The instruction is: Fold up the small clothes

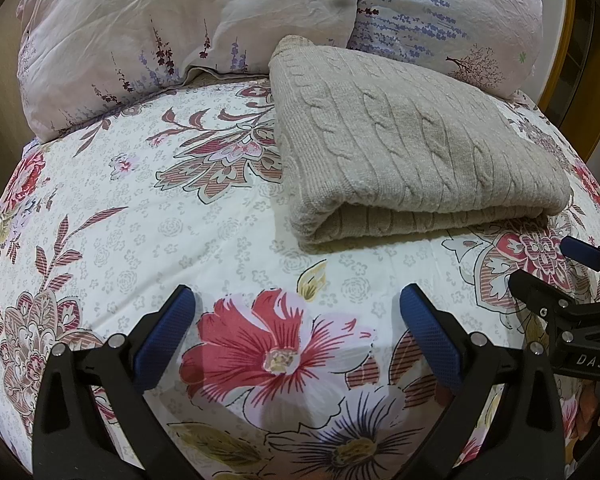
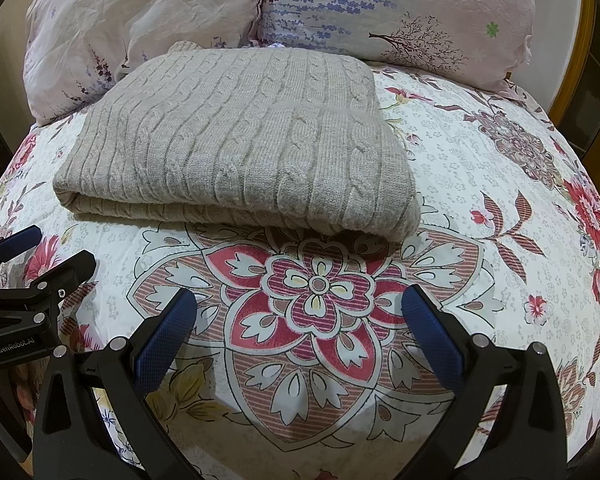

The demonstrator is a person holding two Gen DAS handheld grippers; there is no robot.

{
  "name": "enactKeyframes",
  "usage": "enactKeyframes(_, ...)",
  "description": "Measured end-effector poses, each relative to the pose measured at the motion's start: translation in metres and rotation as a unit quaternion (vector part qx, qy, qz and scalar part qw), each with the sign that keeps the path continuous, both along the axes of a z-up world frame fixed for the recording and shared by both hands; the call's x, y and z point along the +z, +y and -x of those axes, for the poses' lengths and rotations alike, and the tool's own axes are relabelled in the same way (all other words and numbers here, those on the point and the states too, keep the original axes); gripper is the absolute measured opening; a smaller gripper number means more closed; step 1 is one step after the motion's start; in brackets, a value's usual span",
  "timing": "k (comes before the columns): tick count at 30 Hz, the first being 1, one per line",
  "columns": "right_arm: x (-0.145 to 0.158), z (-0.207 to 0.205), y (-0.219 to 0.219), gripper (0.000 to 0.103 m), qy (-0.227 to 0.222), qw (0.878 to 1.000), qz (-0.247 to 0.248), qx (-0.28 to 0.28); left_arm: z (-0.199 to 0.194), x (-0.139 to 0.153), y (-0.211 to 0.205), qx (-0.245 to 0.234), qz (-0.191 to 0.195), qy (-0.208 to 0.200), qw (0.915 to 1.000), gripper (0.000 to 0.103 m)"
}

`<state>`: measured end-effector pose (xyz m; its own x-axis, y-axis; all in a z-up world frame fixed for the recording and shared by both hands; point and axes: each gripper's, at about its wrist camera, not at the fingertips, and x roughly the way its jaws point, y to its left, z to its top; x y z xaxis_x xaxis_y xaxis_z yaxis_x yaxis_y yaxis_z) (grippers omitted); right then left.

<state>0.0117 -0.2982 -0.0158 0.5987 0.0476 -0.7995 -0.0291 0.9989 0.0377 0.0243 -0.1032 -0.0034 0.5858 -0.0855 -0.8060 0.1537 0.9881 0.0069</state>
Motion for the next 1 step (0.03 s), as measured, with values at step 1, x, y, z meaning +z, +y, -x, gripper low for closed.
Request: enactKeyframes(1,-0.0002,-0.0005,-0.0003,0.102,0.0,1.0,0.0,0.0,-0.0002,-0.0001,-0.0001,0.0,0.0,0.0,1.0,0.101)
